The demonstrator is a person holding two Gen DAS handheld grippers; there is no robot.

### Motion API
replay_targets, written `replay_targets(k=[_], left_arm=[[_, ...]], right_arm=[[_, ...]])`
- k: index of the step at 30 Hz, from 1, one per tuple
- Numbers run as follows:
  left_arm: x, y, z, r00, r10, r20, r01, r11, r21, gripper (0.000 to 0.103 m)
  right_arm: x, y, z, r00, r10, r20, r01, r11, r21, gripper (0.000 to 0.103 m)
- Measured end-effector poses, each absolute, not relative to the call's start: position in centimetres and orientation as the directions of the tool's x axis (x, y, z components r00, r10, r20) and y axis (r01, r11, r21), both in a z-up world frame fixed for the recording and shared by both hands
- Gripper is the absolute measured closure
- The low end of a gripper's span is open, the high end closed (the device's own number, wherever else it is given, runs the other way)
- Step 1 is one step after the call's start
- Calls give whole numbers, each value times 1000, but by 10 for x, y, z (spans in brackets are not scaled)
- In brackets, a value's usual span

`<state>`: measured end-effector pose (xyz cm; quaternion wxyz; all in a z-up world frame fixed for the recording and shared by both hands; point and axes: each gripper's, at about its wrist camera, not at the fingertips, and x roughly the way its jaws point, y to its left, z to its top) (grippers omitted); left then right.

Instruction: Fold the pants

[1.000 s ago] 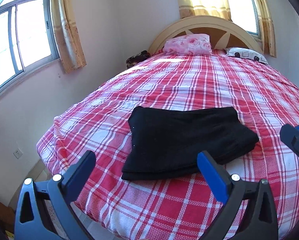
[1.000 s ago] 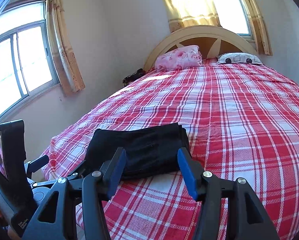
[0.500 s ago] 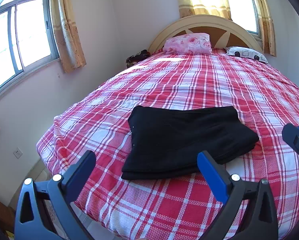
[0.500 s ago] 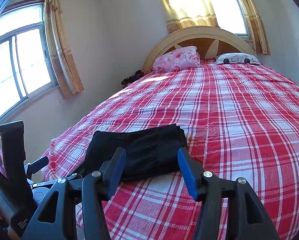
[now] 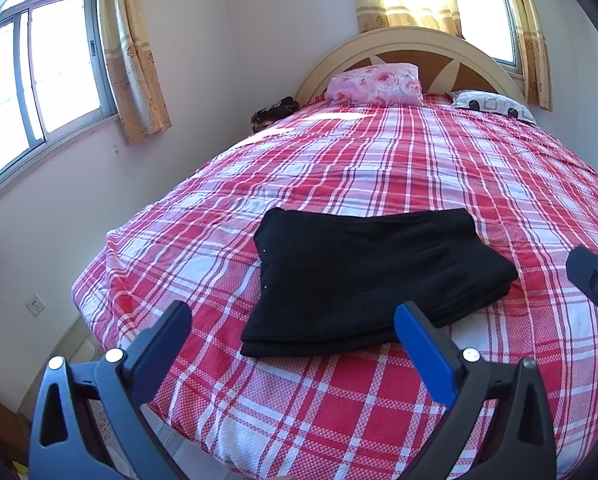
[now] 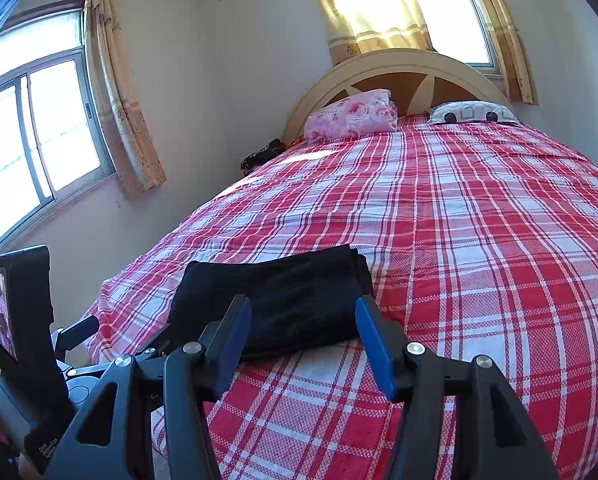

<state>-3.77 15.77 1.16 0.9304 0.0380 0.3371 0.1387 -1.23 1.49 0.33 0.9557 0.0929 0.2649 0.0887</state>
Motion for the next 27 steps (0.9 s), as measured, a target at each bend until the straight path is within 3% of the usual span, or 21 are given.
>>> replay_targets(k=[27], left_arm=[[-36, 162, 9, 725, 290, -625, -240, 957, 165, 0]], right_arm=[[-12, 14, 3, 841, 220, -495, -119, 967, 227, 46]])
